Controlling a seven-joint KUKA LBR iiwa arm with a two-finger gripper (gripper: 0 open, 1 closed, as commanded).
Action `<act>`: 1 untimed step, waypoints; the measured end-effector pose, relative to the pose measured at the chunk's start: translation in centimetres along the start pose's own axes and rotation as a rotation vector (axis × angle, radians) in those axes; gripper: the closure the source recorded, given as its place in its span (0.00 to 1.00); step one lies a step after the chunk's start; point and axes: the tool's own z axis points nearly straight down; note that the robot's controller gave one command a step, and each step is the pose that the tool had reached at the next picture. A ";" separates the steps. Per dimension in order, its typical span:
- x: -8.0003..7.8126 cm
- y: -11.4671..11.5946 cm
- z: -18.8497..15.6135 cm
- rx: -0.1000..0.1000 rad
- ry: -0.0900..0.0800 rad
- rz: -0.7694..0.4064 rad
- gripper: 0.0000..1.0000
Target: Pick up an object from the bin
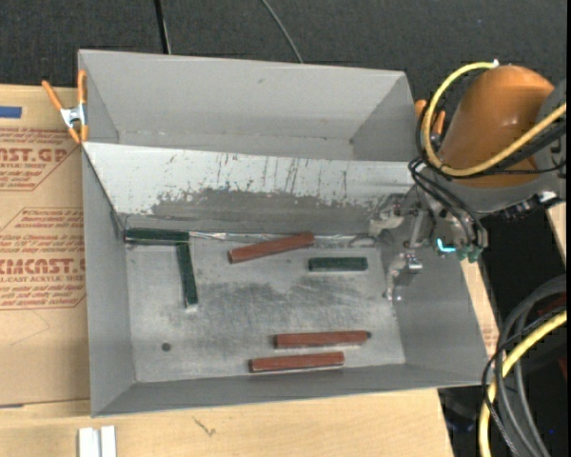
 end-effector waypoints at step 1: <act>-0.2 0.0 -0.4 0.001 -0.008 -0.001 0.00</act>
Offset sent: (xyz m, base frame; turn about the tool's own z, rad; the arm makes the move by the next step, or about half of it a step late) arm 0.0323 0.0041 -0.1247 -0.0186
